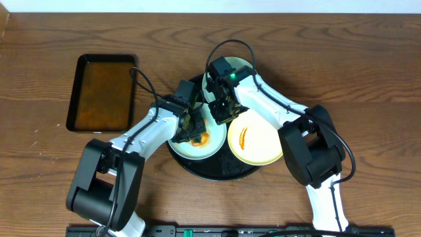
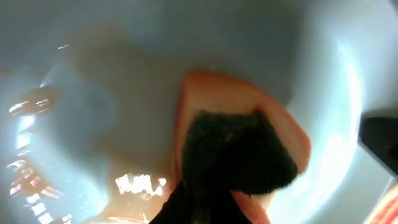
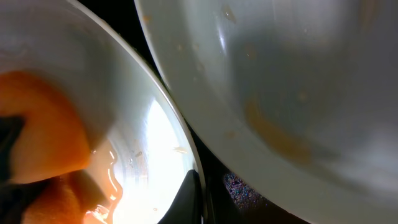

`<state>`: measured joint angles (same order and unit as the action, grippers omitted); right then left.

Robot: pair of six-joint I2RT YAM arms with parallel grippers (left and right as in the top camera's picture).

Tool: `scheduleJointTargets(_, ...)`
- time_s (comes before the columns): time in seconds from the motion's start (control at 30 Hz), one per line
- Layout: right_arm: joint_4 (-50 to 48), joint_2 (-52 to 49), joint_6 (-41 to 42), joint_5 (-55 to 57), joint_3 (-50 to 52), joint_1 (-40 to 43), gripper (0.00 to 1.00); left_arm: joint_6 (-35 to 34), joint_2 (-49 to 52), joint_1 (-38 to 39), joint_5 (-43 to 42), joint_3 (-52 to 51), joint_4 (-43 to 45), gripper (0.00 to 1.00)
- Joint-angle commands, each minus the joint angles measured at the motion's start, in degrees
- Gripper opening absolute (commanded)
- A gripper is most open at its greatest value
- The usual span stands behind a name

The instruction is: Clean dirty plates on tray and stack at the side

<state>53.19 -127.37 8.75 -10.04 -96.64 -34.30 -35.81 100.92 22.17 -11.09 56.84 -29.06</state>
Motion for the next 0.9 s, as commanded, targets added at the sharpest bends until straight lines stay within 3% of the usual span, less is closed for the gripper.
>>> scheduleJointTargets(0.0,0.33,-0.17,0.61,2.05,0.33,0.09,0.01,0.17,1.01,-1.84,12.68,-1.05,-6.10,0.07)
scheduleJointTargets(0.1,0.31,-0.17,0.61,2.03,0.33,0.09,0.01,0.20,-0.33,-2.99,22.18,-0.92,-9.60,0.07)
scheduleJointTargets(0.27,0.33,-0.17,0.63,2.03,0.33,0.09,0.01,4.79,-3.32,-3.23,27.43,0.28,-10.34,0.07)
scheduleJointTargets(0.6,0.09,0.00,0.83,-1.79,0.17,-0.42,0.01,5.11,-21.40,-3.52,26.99,0.79,-10.38,0.07)
scheduleJointTargets(0.87,3.02,4.98,1.57,-0.81,-2.84,-1.05,0.01,4.87,-32.52,-12.94,15.78,0.79,-13.03,0.07)
